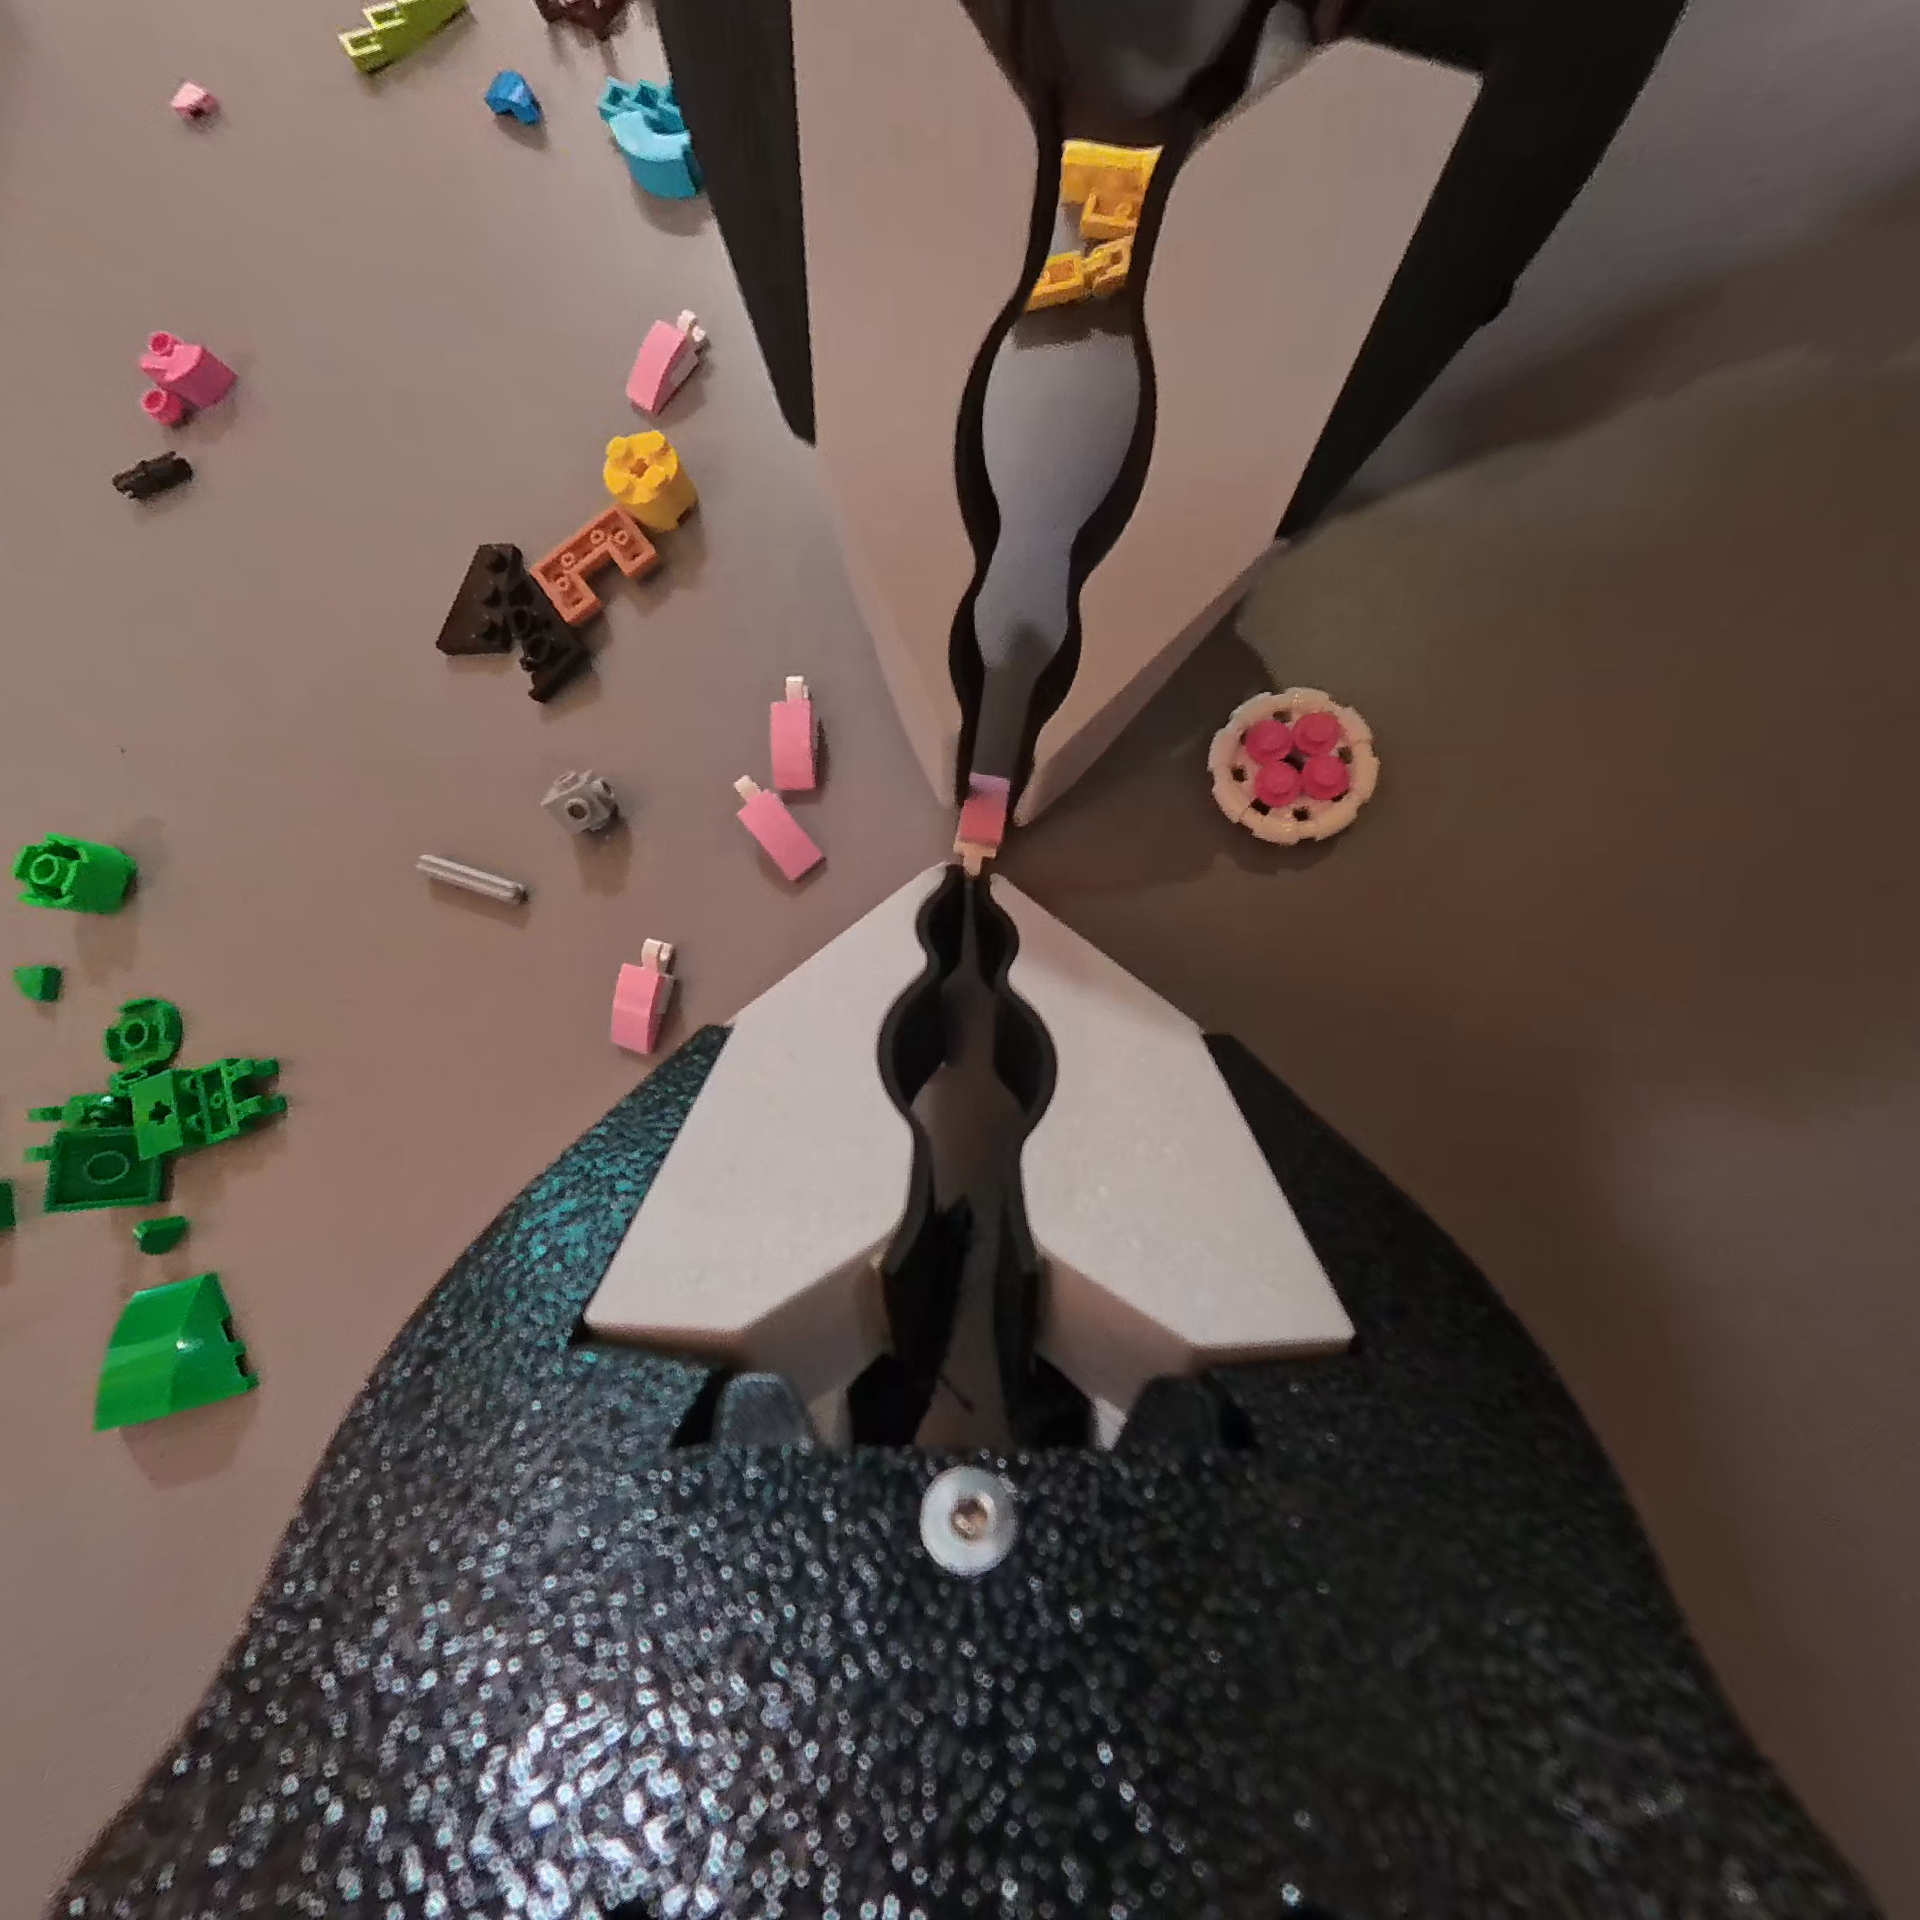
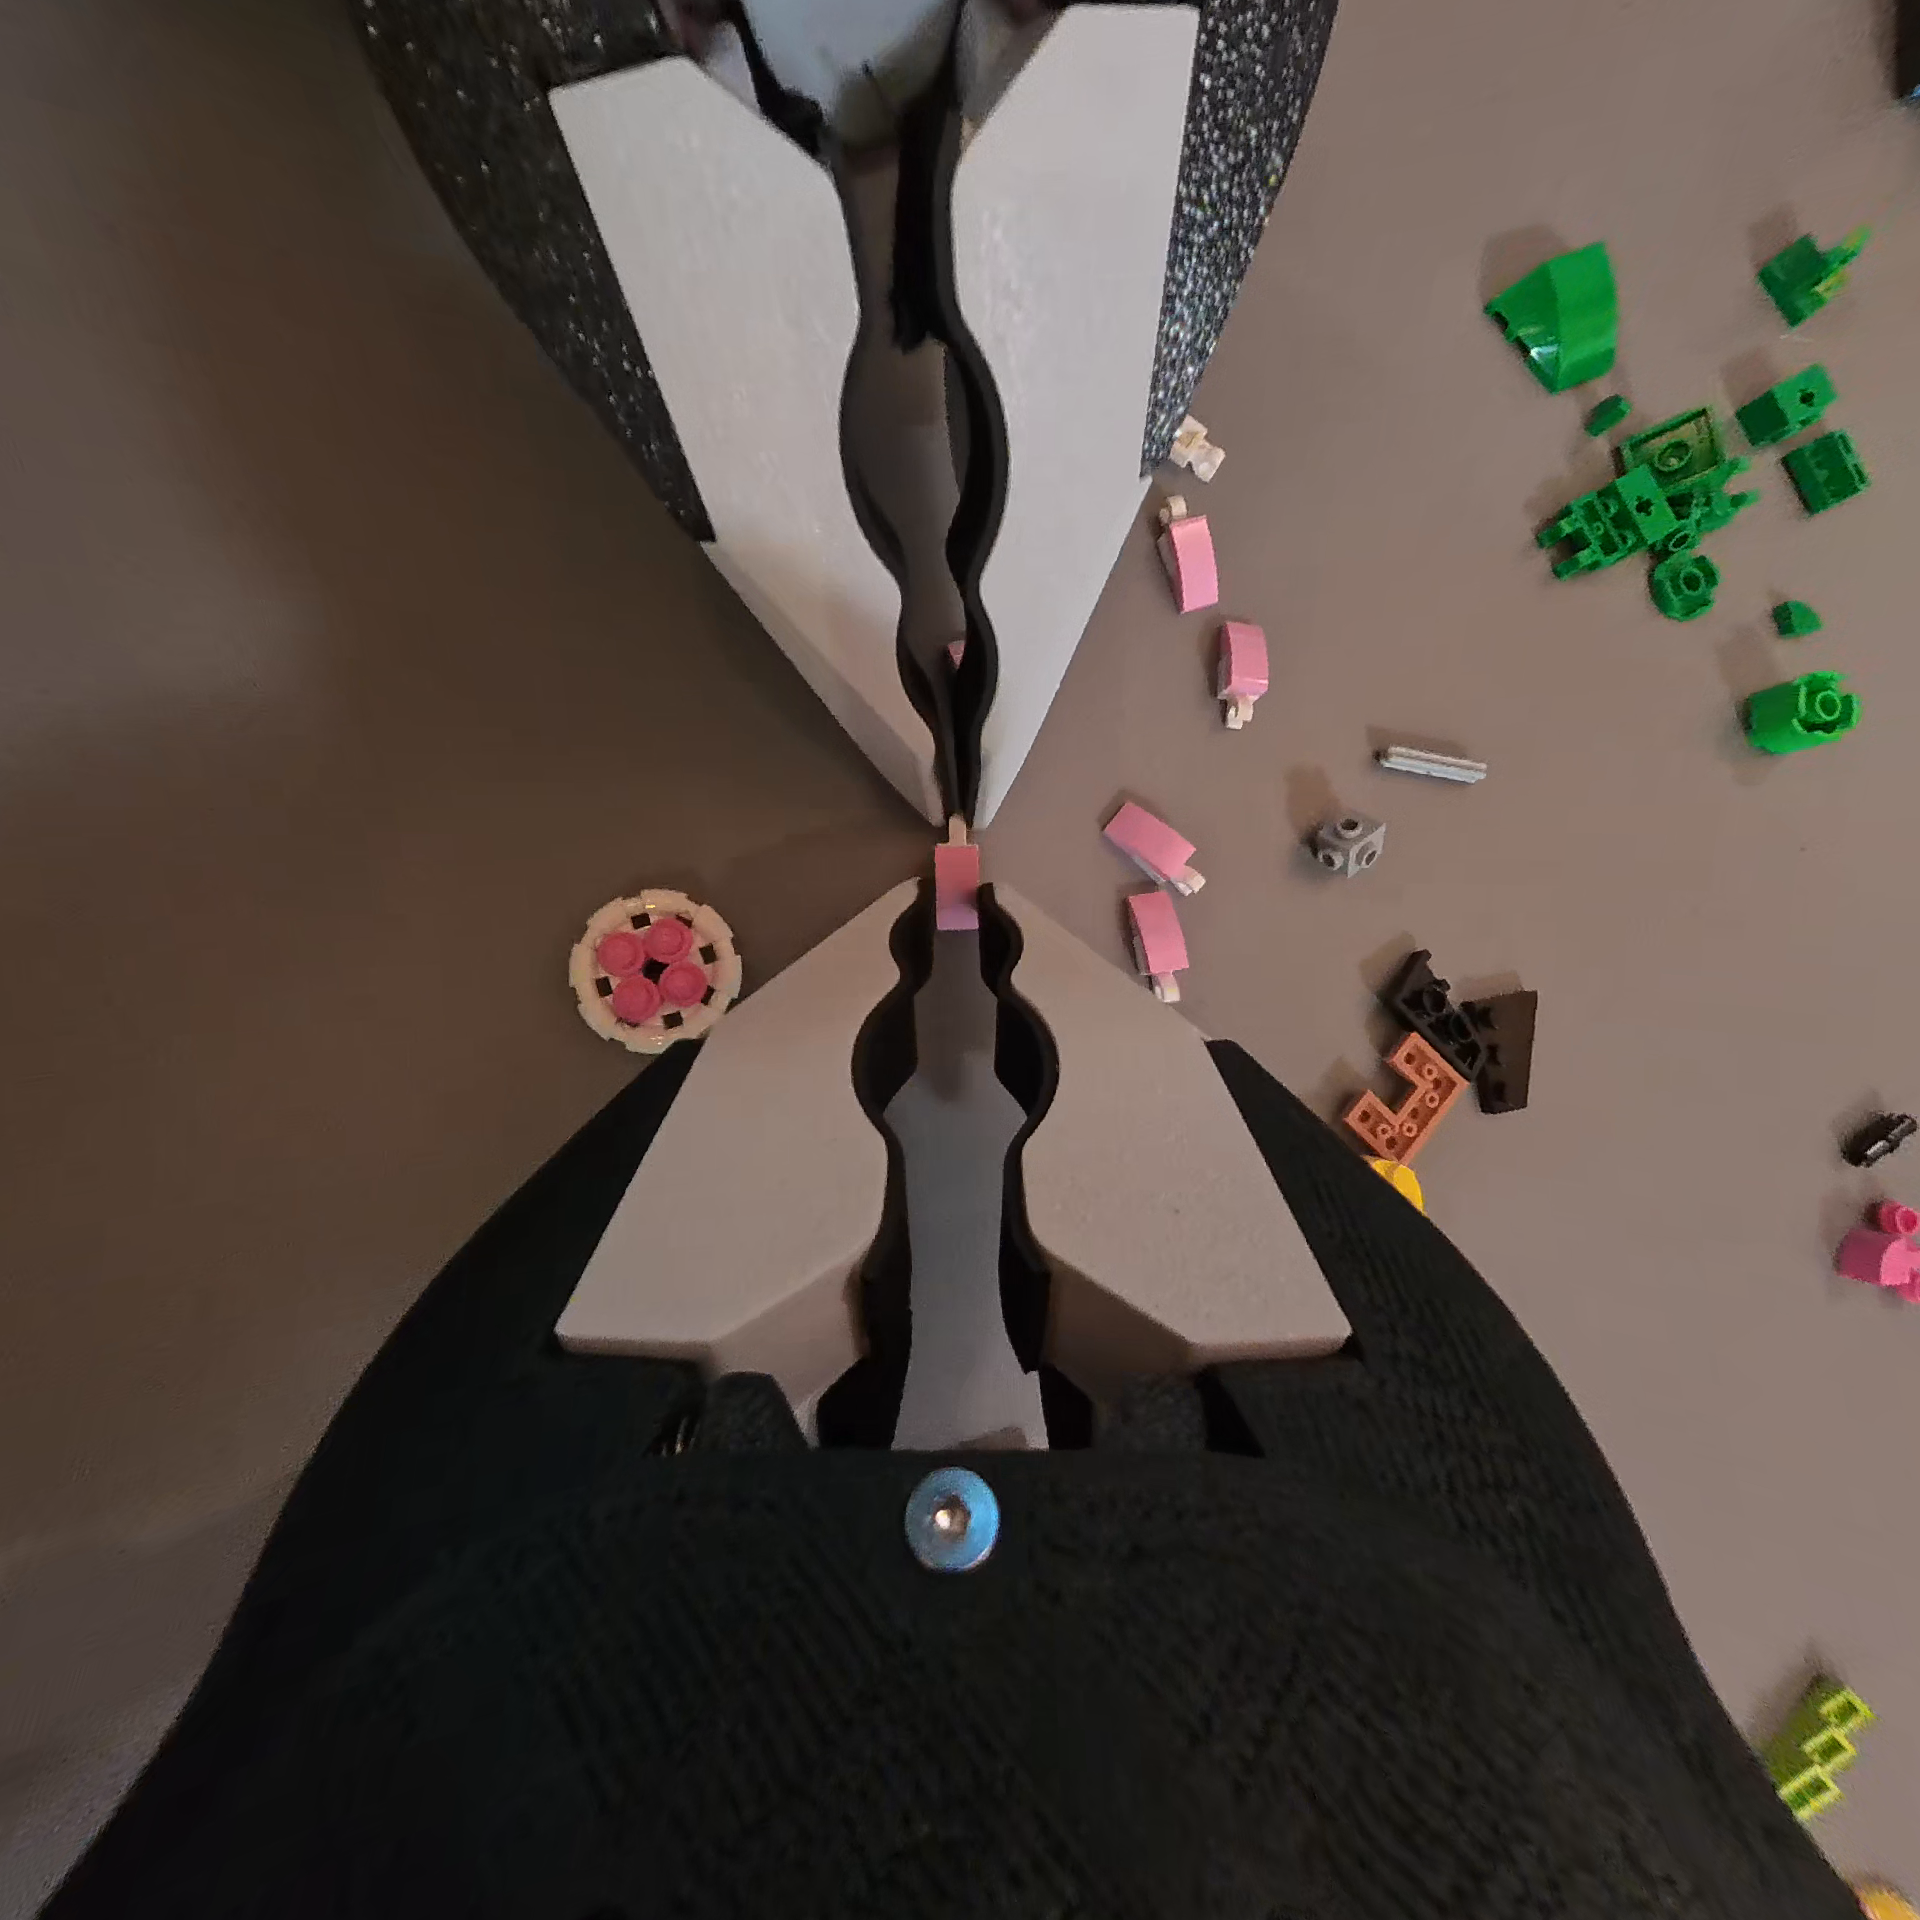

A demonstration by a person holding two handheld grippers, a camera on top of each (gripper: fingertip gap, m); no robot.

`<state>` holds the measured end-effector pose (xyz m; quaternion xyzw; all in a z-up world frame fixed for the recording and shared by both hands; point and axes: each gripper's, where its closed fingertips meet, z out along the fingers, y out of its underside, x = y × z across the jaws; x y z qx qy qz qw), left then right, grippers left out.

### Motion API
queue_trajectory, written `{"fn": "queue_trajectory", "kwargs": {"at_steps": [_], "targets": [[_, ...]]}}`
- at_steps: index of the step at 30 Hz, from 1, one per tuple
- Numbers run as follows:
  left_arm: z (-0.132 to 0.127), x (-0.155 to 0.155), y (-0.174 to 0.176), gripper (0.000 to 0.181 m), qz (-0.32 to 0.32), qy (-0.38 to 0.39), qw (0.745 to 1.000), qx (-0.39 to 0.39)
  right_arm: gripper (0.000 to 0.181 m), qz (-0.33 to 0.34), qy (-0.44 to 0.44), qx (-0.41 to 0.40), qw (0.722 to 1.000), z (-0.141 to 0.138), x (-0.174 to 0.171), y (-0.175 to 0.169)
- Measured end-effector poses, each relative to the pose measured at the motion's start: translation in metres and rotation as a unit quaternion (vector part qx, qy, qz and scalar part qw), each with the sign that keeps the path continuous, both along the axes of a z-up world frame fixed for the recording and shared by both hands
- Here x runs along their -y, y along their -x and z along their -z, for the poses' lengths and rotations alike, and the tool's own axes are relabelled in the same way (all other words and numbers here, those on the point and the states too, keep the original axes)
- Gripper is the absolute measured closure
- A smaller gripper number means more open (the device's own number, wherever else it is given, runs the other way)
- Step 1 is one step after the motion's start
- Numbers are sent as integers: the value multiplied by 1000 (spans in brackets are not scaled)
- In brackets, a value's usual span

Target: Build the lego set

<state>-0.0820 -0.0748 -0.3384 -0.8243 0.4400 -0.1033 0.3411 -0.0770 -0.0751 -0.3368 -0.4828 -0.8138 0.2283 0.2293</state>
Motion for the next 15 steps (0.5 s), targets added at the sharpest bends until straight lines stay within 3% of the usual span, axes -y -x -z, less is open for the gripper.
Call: {"fn": "queue_trajectory", "kwargs": {"at_steps": [1, 11, 15], "targets": [[0, 0, 0, 181, -1, 1, 1000, 1, 174, 1, 1, 2, 1000, 0, 0, 0], [0, 0, -1, 181, -11, 19, 1000, 19, 168, 11, -16, 6, 1000, 0, -1, 1], [0, 0, -1, 181, -16, 26, 999, 26, 165, 11, -59, -27, 998, -5, -3, -1]]}}
